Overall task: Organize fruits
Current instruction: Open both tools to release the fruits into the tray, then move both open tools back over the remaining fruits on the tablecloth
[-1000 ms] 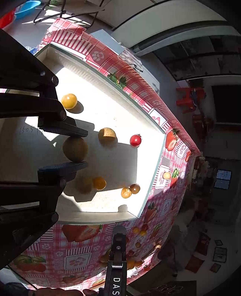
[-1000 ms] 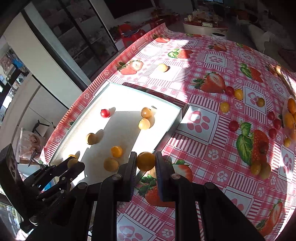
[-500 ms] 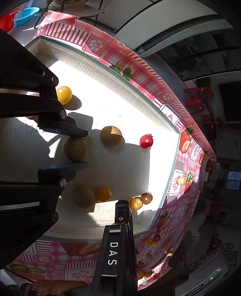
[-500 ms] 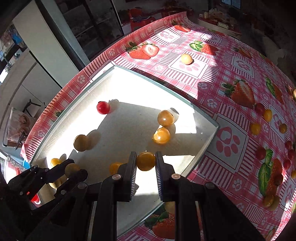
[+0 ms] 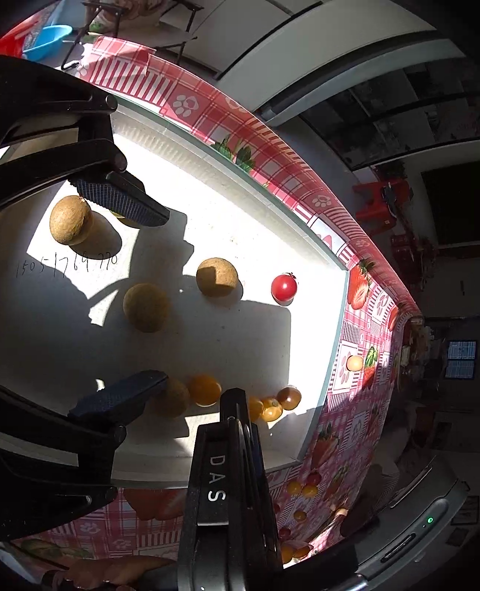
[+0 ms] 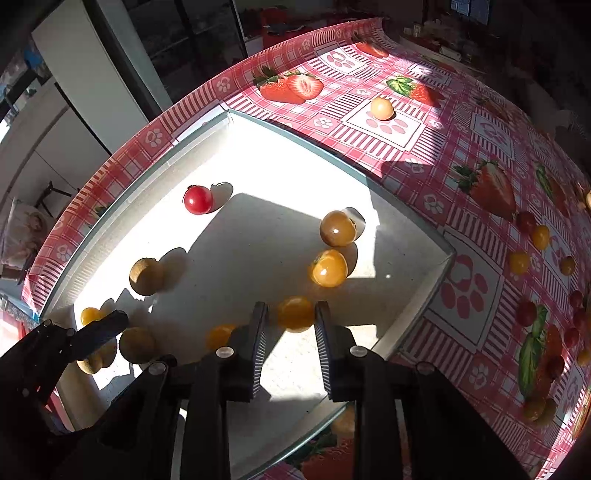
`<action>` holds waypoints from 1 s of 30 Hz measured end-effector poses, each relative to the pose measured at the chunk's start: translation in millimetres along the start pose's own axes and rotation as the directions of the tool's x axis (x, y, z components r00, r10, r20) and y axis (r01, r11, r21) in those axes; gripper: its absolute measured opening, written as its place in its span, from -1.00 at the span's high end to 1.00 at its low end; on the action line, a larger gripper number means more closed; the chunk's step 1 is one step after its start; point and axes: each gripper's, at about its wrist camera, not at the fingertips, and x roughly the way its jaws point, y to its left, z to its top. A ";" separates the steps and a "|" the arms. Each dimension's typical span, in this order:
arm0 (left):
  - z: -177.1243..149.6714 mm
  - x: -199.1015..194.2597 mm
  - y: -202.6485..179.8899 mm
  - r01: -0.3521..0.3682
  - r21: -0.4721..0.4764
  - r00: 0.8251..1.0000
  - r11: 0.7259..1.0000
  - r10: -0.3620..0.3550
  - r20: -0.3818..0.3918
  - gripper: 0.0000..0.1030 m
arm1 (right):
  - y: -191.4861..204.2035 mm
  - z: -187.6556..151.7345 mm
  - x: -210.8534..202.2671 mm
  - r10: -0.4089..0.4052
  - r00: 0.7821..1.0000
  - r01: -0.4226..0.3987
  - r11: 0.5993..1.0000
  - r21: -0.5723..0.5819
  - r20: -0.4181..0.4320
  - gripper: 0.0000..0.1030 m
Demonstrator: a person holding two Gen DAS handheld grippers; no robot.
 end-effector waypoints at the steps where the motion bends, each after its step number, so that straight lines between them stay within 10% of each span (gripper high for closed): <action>1: 0.7 -0.5 -0.1 0.007 0.000 1.000 1.000 -0.007 -0.004 -0.58 | -0.1 0.2 -1.4 -0.002 1.000 0.002 1.000 0.003 0.005 0.21; 11: -6.8 -11.4 -3.5 0.004 -0.001 1.000 1.000 -0.004 -0.022 -0.58 | 3.7 -6.2 -30.5 -0.008 0.998 0.009 1.000 -0.009 0.057 -0.56; 30: -25.2 -30.8 -5.7 0.017 -0.017 0.999 1.000 -0.017 -0.030 -0.58 | 2.4 -40.1 -61.8 -0.019 0.998 0.018 1.000 0.015 0.065 -0.84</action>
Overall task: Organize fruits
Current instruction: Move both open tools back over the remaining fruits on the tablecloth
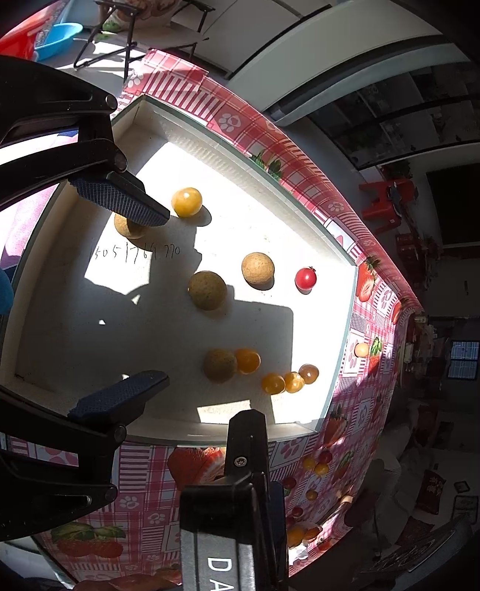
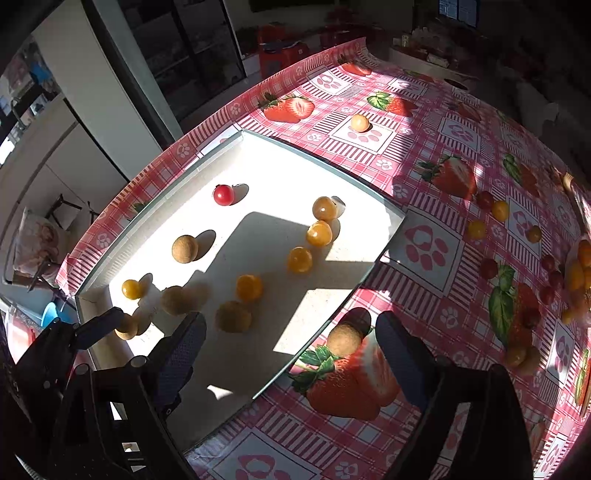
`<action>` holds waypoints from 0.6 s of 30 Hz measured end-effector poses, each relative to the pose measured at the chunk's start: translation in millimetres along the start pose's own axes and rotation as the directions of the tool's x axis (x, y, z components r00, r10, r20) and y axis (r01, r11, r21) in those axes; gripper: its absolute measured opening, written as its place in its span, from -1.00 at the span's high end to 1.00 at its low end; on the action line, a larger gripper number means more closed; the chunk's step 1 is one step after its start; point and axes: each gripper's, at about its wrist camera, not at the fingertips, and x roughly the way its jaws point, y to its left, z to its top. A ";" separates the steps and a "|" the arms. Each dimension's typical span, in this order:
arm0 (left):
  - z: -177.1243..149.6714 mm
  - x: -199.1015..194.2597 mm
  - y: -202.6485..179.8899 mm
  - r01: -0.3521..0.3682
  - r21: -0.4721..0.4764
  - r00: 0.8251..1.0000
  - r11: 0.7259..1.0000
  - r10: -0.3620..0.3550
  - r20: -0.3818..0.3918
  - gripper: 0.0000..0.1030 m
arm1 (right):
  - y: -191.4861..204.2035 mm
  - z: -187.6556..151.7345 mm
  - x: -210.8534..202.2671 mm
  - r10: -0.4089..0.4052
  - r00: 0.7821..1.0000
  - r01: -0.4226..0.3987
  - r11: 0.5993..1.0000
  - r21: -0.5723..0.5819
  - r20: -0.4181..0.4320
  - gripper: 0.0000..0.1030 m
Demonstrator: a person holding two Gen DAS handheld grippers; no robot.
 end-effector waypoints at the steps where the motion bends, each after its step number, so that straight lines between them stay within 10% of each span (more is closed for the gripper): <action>1: -1.1 -1.3 0.4 0.000 -0.005 1.000 1.000 0.000 0.002 -0.58 | -0.2 -2.5 -2.6 -0.011 1.000 0.011 1.000 -0.004 0.003 -0.84; 18: -6.4 -13.3 -16.4 0.032 0.022 0.999 0.999 -0.032 -0.007 -0.58 | -25.6 -33.3 -21.9 -0.041 0.999 0.041 0.999 0.028 0.010 -0.84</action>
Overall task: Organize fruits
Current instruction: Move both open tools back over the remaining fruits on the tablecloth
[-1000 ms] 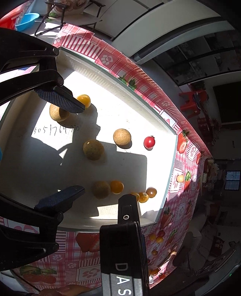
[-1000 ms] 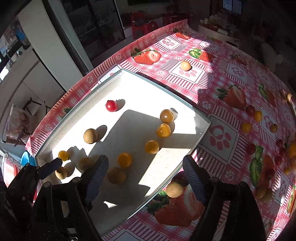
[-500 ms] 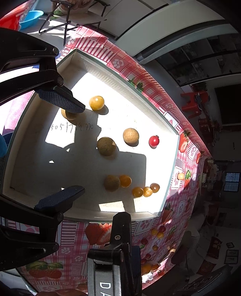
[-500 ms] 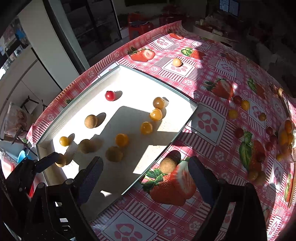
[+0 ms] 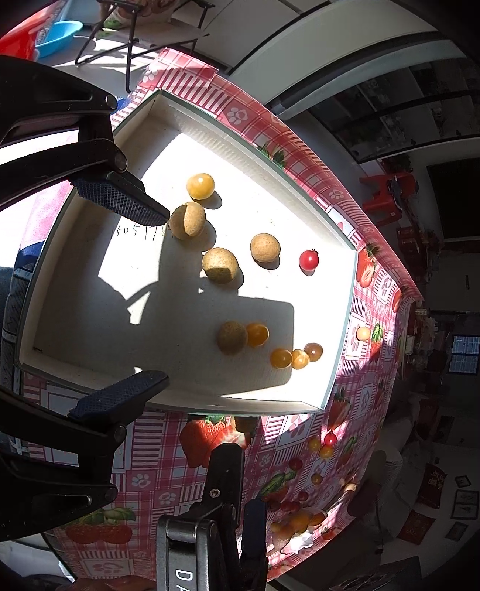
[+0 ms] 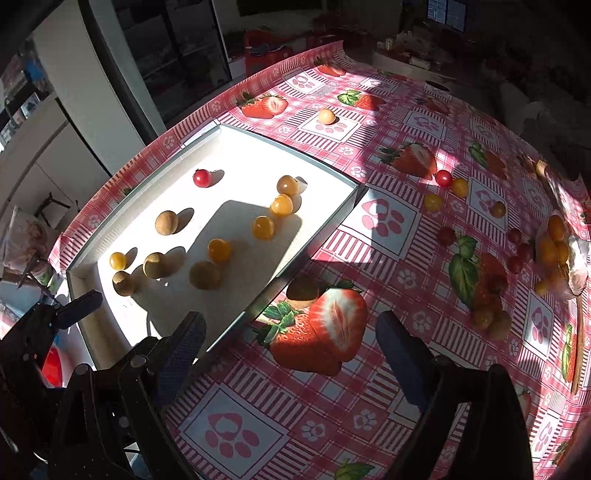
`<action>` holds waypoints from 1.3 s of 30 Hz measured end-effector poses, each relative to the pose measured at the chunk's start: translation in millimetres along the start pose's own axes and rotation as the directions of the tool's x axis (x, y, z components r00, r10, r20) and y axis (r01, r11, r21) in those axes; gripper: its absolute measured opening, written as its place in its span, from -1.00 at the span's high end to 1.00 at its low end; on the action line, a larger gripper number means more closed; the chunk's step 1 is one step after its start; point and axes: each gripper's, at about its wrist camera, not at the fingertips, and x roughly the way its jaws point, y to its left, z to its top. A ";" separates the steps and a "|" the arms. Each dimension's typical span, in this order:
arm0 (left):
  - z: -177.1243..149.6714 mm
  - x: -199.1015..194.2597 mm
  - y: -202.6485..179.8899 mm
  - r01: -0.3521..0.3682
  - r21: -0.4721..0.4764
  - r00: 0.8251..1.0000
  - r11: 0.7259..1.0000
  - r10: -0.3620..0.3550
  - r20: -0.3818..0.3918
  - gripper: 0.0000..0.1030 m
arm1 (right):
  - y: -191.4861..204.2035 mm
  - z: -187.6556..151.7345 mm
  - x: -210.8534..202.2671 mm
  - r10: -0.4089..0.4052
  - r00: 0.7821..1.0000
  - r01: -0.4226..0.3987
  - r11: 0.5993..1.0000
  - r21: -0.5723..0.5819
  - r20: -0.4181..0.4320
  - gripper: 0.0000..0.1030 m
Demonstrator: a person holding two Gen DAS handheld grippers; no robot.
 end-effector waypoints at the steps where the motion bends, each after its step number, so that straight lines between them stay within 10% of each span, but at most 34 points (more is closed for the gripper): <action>1: 0.2 -1.3 -4.2 0.005 0.010 1.000 1.000 -0.005 0.003 -0.58 | -4.2 -3.3 -1.3 0.000 1.000 0.000 1.000 0.007 0.000 -0.84; 18: 19.5 2.9 -110.7 0.158 0.185 0.986 0.970 -0.164 0.016 -0.58 | -135.8 -63.5 -12.8 -0.047 0.999 0.048 0.973 0.226 -0.012 -0.99; 29: 27.3 33.1 -142.7 0.134 0.226 0.991 0.965 -0.137 -0.005 -0.56 | -183.3 -68.8 -2.5 -0.163 0.987 0.158 0.939 0.305 -0.008 -0.99; 32: 24.0 42.9 -143.3 0.134 0.212 0.991 0.968 -0.129 -0.037 -0.30 | -186.0 -67.6 1.9 -0.178 0.984 0.170 0.940 0.297 0.002 -0.98; 39: 25.5 50.3 -155.6 0.125 0.233 0.992 0.964 -0.119 -0.038 -0.30 | -184.2 -57.2 9.9 -0.202 0.979 0.188 0.948 0.256 0.028 -0.42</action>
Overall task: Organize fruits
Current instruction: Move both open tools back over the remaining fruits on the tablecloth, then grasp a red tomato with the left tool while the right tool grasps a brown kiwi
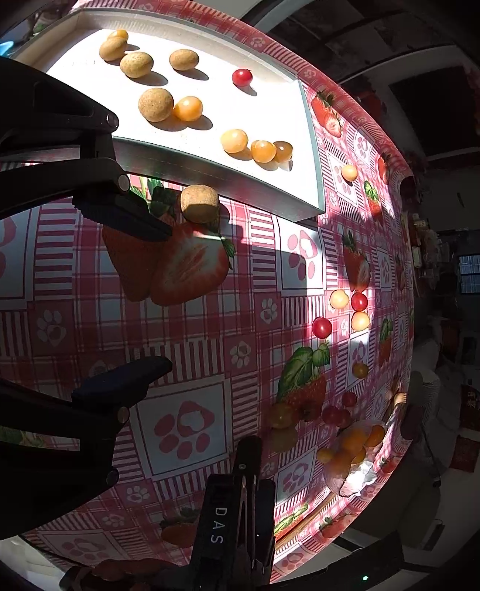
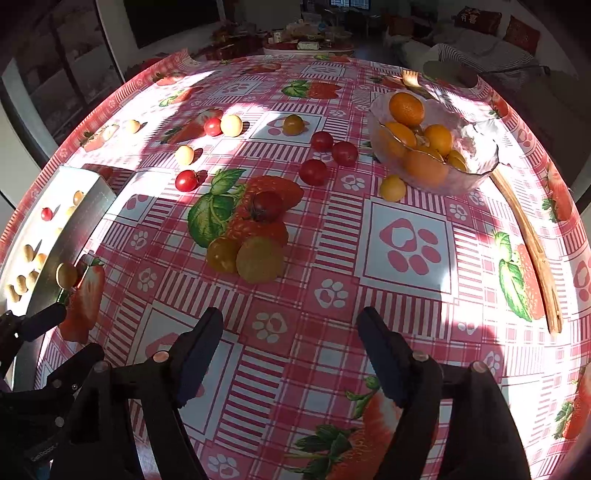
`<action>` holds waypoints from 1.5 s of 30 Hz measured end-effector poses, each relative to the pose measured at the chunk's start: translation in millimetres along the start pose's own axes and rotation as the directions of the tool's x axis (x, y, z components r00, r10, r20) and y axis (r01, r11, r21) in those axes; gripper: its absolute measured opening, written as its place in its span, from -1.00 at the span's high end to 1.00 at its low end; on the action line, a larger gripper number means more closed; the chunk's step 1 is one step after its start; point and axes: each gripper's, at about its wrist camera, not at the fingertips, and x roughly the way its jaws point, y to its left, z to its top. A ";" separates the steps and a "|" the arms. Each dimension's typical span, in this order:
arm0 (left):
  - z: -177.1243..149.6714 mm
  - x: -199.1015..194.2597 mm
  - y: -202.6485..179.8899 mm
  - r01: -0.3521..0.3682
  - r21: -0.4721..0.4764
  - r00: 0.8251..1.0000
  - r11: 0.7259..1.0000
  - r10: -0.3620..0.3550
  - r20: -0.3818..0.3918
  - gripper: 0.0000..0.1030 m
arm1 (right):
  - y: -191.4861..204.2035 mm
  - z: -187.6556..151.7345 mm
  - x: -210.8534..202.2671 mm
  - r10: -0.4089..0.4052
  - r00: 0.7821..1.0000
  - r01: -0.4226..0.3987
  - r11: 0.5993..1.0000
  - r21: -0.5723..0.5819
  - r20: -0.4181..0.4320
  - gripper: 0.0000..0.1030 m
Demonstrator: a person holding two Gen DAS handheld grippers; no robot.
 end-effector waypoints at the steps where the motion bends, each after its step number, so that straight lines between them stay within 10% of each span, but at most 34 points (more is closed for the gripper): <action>1: 1.8 0.6 -1.0 0.002 0.001 1.000 1.000 -0.002 0.000 -0.30 | 0.6 1.7 0.9 0.006 1.000 -0.006 1.000 -0.005 0.004 -0.35; 13: 37.8 17.3 -20.4 0.005 0.054 1.000 0.999 -0.006 0.028 -0.30 | 3.3 16.9 9.0 -0.007 0.998 0.009 0.999 -0.032 0.056 0.36; 28: 114.2 75.9 -10.8 0.009 -0.023 0.999 1.000 -0.008 0.033 -0.30 | -10.6 22.7 11.0 0.030 0.998 -0.031 0.999 0.013 0.062 0.38; 38: 120.7 81.7 -20.8 0.040 0.016 0.998 0.999 -0.040 0.048 0.61 | -10.6 24.3 12.0 0.033 0.997 -0.034 0.999 0.016 0.064 0.38; 45: 109.5 67.7 -22.7 0.083 0.021 0.994 0.996 -0.084 0.063 0.61 | -21.3 21.1 2.9 0.078 0.993 -0.085 0.994 0.068 0.091 0.41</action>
